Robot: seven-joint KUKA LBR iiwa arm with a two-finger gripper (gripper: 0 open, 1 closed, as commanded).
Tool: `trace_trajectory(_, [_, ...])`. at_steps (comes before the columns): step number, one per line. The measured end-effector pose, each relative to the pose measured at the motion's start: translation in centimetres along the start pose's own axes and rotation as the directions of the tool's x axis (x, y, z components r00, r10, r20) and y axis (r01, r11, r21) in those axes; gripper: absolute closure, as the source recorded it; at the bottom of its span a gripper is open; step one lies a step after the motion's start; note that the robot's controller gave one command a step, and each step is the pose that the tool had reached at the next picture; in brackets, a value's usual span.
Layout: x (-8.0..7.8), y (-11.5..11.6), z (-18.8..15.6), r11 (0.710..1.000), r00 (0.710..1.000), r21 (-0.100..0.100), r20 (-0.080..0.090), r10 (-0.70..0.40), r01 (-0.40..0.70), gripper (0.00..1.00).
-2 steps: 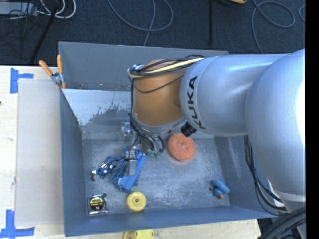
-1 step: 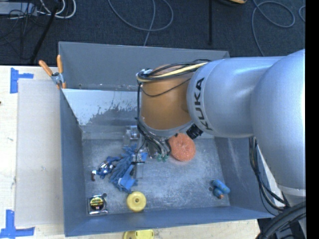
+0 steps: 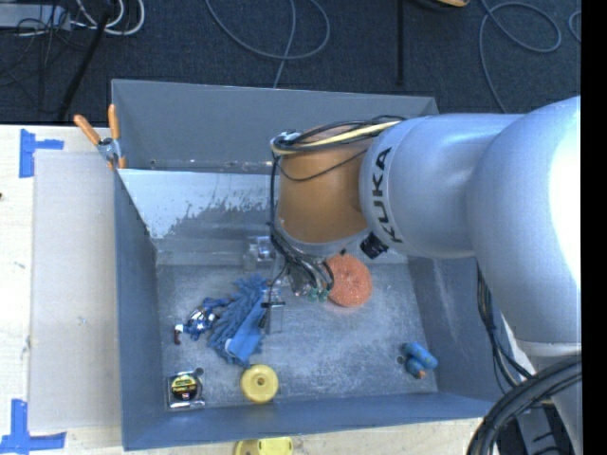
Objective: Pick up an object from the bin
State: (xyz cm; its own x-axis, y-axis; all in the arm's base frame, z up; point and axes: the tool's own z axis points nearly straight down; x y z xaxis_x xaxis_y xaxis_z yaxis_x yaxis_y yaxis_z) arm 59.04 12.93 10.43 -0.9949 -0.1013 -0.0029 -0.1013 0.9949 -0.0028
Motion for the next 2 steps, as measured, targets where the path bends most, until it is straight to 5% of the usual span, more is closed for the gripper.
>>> trace_trajectory(1, [-1.0, 2.3, 2.4, 0.989, 0.989, -0.003, -0.002, -0.145, 0.145, 0.0])
trace_trajectory(2, [0.2, 2.9, 3.4, 0.959, 0.959, -0.006, -0.005, -0.283, 0.283, 1.0])
